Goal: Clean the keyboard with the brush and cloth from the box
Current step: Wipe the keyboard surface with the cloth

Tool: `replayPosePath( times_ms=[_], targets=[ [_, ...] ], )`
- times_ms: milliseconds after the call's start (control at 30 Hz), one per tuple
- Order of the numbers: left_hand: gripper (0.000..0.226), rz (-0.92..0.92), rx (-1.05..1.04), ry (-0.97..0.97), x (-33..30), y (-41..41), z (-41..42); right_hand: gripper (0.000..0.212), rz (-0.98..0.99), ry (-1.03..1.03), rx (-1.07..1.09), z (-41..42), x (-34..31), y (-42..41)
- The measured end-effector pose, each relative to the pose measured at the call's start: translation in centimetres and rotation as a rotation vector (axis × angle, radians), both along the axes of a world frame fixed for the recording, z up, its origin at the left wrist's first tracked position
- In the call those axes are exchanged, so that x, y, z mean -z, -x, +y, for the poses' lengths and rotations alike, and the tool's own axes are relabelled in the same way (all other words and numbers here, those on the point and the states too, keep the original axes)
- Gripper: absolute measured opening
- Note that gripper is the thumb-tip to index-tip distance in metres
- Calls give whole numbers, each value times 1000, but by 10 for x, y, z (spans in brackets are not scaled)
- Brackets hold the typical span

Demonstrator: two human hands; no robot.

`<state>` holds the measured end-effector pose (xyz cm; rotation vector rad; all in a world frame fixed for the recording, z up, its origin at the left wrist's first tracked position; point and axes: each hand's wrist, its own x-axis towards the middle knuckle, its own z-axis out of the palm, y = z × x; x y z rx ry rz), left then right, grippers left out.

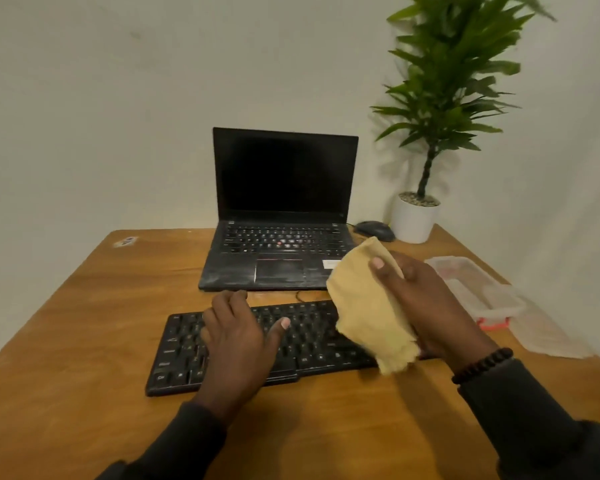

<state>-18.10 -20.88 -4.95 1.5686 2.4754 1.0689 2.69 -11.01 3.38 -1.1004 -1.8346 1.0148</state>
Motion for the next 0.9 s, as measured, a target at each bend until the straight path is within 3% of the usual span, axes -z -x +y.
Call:
replayPosePath(
  times_ms=[100, 233, 300, 400, 467, 567, 700, 800, 900],
  targets=[
    [70, 16, 67, 4, 1, -19, 8, 34, -72, 75, 66, -7, 2, -39],
    [68, 47, 123, 14, 4, -41, 14, 29, 87, 378, -80, -24, 3, -90],
    [67, 58, 146, 17, 6, -50, 16, 27, -143, 315, -37, -25, 19, -113],
    [67, 54, 158, 27, 8, -57, 17, 16, -797, -18, 121, -25, 55, -132],
    [68, 66, 152, 17, 8, -58, 17, 33, -960, -183, 202, -27, 75, -134],
    [67, 78, 141, 16, 7, -55, 16, 48, -968, -275, 265, -35, 89, -129],
    [60, 89, 85, -36, 4, -43, 10, 34, -731, -388, 324, -37, 77, -113],
    [58, 39, -81, -18, 2, -18, 4, 32, -584, -307, 305, -16, 62, -84],
    [64, -60, -280, 58, -6, 14, -6, 38, -690, -183, 304, 21, 63, -57]
  ],
)
